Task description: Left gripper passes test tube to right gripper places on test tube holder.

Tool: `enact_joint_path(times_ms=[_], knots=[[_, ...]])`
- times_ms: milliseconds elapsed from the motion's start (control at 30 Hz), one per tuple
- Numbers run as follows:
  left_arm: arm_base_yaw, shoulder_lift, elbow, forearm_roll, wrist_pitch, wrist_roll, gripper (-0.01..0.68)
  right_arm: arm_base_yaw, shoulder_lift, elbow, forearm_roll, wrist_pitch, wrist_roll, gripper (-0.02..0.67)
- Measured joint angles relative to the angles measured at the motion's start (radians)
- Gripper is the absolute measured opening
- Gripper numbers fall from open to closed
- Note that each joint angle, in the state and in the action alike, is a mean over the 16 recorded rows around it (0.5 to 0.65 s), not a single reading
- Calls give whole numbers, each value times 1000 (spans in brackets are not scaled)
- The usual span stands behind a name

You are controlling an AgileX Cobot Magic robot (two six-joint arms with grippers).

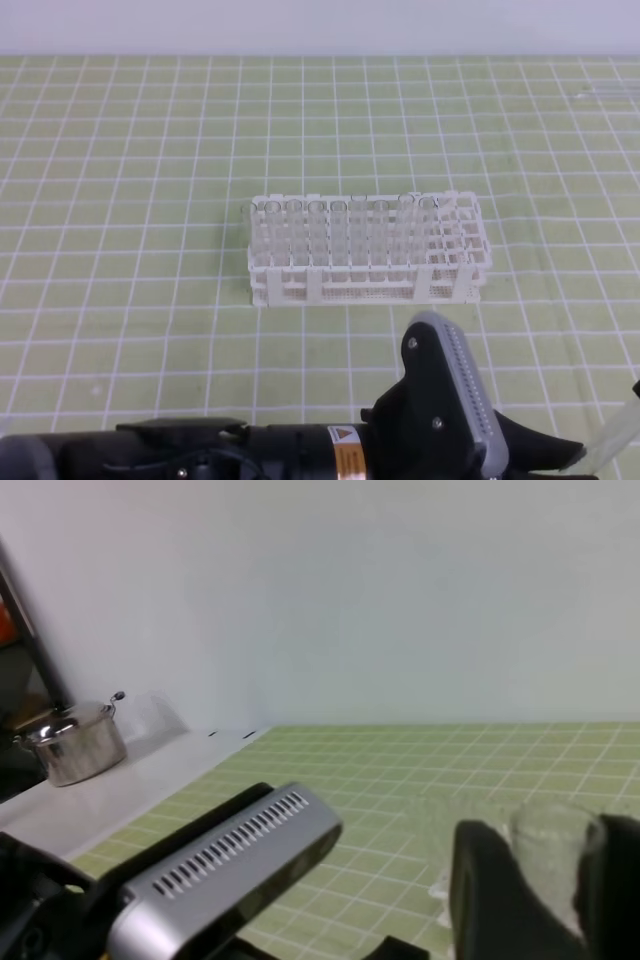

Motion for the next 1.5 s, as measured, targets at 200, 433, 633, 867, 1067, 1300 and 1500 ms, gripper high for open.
enact_joint_path(times_ms=[200, 433, 633, 867, 1067, 1300, 1500], knots=[[-2, 1, 0, -22, -13, -1, 51, -1, 0, -1, -8, -10, -9, 156], [-3, 1, 1, -33, -23, -3, 51, -2, 0, -1, -16, -16, -25, 118], [-4, -1, 1, -41, -23, -6, 84, -2, 0, -1, -18, -12, -38, 111], [-3, -14, 0, -53, -8, -23, 210, -2, 0, -1, -14, 9, -52, 107], [-2, -60, 0, -52, 72, -38, 325, -2, 0, -1, -9, 5, -61, 104], [-2, -188, 0, -47, 313, -45, 364, -2, 0, -1, -6, -46, -74, 102], [-1, -380, 0, -43, 661, -44, 320, -2, 0, -1, -15, -104, -75, 102]])
